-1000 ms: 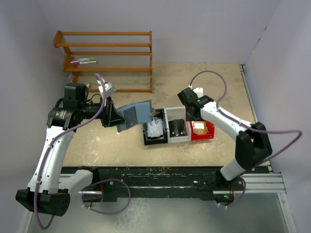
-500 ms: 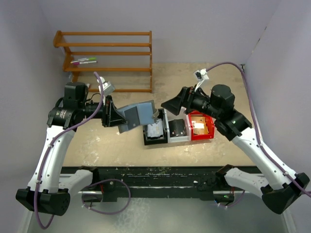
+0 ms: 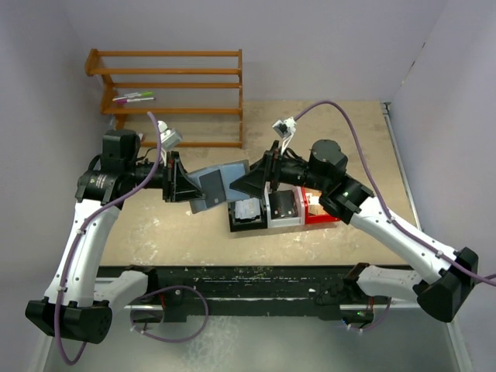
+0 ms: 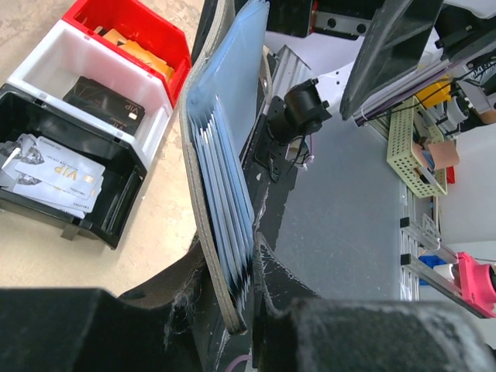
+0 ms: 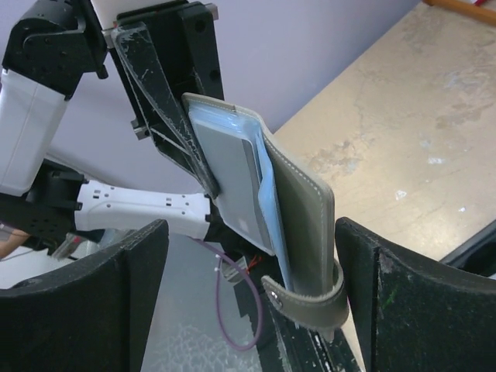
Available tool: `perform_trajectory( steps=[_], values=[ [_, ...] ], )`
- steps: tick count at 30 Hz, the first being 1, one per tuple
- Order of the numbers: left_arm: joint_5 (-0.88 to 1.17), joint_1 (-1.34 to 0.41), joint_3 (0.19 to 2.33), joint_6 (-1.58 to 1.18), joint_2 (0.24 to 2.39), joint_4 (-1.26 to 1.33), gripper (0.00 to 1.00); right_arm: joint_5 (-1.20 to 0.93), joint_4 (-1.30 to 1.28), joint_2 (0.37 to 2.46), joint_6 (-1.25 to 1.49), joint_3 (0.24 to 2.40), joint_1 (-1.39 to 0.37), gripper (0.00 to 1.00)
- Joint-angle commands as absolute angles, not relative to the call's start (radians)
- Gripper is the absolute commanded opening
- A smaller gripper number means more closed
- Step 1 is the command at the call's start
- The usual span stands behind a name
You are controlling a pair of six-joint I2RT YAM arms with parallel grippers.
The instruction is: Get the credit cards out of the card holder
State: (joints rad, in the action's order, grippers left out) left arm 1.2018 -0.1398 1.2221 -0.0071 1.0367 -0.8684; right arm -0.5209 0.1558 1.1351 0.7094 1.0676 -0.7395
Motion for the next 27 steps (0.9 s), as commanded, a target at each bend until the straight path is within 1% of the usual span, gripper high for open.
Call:
perform_trajectory(
  steps=[1, 3, 7, 13, 14, 15, 16, 17, 20, 23, 27],
  values=[
    [1.280, -0.143, 1.281, -0.023, 1.032, -0.817, 0.00, -0.554, 0.275, 1.161, 0.728, 1.084, -0.770, 0.83],
    [1.286, -0.143, 1.286, -0.026, 1.032, -0.819, 0.00, -0.561, 0.305, 1.166, 0.745, 1.073, -0.777, 0.74],
    [1.297, -0.143, 1.289, -0.029, 1.032, -0.819, 0.00, -0.579, 0.421, 1.158, 0.811, 1.029, -0.789, 0.42],
    [1.331, -0.143, 1.289, -0.058, 1.033, -0.795, 0.01, -0.576, 0.478, 1.191, 0.867, 1.015, -0.810, 0.10],
    [1.341, -0.143, 1.289, -0.063, 1.030, -0.790, 0.05, -0.567, 0.484, 1.193, 0.873, 0.987, -0.811, 0.05],
    [1.350, -0.143, 1.287, -0.066, 1.028, -0.788, 0.12, -0.558, 0.495, 1.190, 0.878, 0.972, -0.811, 0.00],
    [1.361, -0.142, 1.287, -0.066, 1.024, -0.787, 0.20, -0.545, 0.508, 1.179, 0.884, 0.958, -0.811, 0.00],
    [1.374, -0.143, 1.285, -0.063, 1.020, -0.788, 0.24, -0.530, 0.518, 1.168, 0.887, 0.945, -0.811, 0.00],
    [1.409, -0.143, 1.284, -0.034, 1.007, -0.802, 0.32, -0.496, 0.522, 1.131, 0.890, 0.909, -0.811, 0.00],
    [1.424, -0.143, 1.280, -0.027, 0.998, -0.798, 0.33, -0.486, 0.529, 1.107, 0.911, 0.866, -0.811, 0.00],
    [1.436, -0.143, 1.276, -0.055, 0.997, -0.770, 0.32, -0.469, 0.634, 1.104, 0.948, 0.824, -0.811, 0.00]
  ],
)
